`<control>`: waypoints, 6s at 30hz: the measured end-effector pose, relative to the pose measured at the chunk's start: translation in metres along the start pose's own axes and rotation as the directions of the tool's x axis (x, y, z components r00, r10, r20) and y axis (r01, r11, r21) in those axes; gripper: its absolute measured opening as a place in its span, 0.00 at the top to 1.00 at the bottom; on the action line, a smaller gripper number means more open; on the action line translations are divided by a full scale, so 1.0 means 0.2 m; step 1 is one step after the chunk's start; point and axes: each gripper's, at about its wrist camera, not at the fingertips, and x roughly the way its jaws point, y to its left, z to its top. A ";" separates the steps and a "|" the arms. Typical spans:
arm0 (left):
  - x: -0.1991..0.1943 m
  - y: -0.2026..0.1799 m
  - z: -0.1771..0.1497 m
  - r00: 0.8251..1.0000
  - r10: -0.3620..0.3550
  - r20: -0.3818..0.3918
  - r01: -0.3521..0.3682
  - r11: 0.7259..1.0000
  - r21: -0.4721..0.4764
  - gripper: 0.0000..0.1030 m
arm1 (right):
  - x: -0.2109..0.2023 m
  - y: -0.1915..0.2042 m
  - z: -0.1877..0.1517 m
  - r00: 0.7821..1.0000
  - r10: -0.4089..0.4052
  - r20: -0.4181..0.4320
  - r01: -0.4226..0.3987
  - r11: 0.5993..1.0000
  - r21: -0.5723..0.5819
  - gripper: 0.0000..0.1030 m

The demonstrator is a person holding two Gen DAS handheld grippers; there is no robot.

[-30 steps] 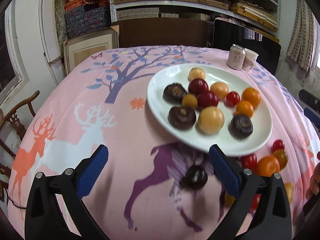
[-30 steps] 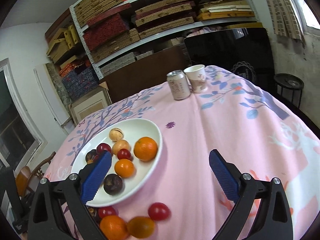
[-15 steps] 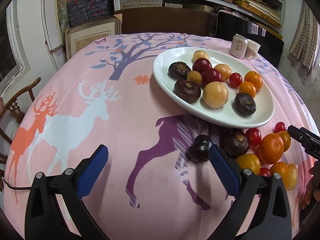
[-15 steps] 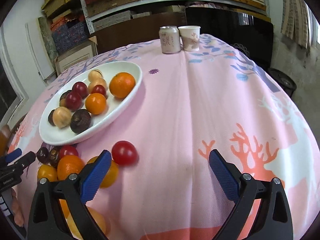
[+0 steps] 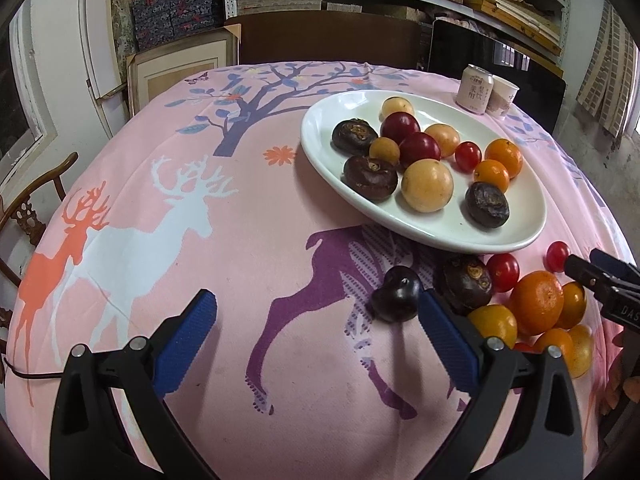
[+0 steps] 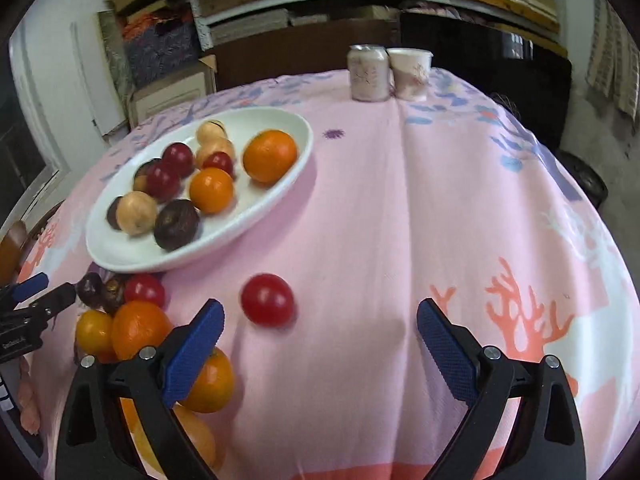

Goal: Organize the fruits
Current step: 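Grasp the dark purple plum with the left gripper while the right gripper grasps a red tomato, then carry the plum and tomato over the white plate and open both grippers, then grasp the round yellow-orange fruit with the left gripper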

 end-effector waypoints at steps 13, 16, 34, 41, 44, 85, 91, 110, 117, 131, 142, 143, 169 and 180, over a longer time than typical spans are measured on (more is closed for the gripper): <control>0.02 -0.02 -0.01 1.000 0.004 -0.019 -0.004 1.000 0.019 0.04 | 0.08 -0.01 0.05 0.993 0.100 -0.056 -0.101 0.995 -0.024 0.41; 0.02 -0.03 -0.01 1.000 0.003 -0.017 -0.002 1.000 0.025 0.04 | 0.08 0.00 0.04 0.993 0.101 -0.058 -0.103 0.994 -0.032 0.41; 0.02 -0.07 -0.01 1.000 0.001 -0.017 0.000 0.998 0.056 0.04 | 0.07 -0.05 0.01 0.975 0.212 -0.061 -0.212 0.977 0.008 0.71; -0.01 -0.06 0.00 0.992 -0.128 0.017 0.127 0.991 0.045 0.04 | -0.02 -0.10 -0.02 0.981 0.192 0.004 -0.192 0.980 0.047 0.72; -0.02 -0.06 0.00 0.983 -0.182 0.031 0.180 0.983 0.035 0.04 | -0.04 -0.12 -0.02 0.982 0.187 0.015 -0.188 0.980 0.068 0.72; -0.15 -0.12 0.12 0.983 -0.052 0.176 0.033 0.994 0.108 0.70 | -0.18 -0.04 -0.02 0.977 0.188 0.101 -0.192 0.981 0.031 0.72; -0.14 -0.15 0.21 0.980 -0.056 0.190 0.034 0.993 0.114 0.70 | -0.23 0.01 0.06 0.969 0.216 0.123 -0.219 0.976 0.013 0.72; 0.16 -0.22 0.64 0.983 -0.130 0.131 0.121 0.990 0.070 0.69 | 0.03 0.41 0.42 0.968 0.237 0.086 -0.223 0.964 -0.147 0.71; 0.24 -0.18 0.64 0.983 -0.140 0.121 0.136 0.990 0.035 0.29 | 0.00 0.41 0.39 0.969 0.216 0.123 -0.192 0.964 -0.183 0.38; 0.07 0.04 0.32 0.992 -0.099 0.082 0.105 0.992 -0.073 0.11 | -0.15 0.08 0.24 0.959 0.145 0.242 -0.160 0.986 0.042 0.14; -0.18 0.00 -0.05 0.980 -0.168 0.106 0.173 0.984 -0.041 0.06 | -0.31 -0.14 -0.06 0.953 0.118 0.278 -0.183 0.959 0.218 0.04; -0.18 -0.01 -0.06 0.979 -0.169 0.110 0.173 0.985 -0.027 0.06 | -0.31 -0.15 -0.07 0.953 0.119 0.278 -0.184 0.957 0.224 0.04; -0.19 -0.09 -0.16 0.996 -0.060 0.072 0.054 0.995 0.088 0.04 | -0.28 -0.16 -0.08 0.955 0.157 0.251 -0.219 0.945 0.244 0.04; -0.04 -0.15 -0.08 0.996 -0.089 0.020 0.086 0.989 0.121 0.09 | -0.26 -0.16 -0.07 0.960 0.157 0.234 -0.215 0.945 0.247 0.04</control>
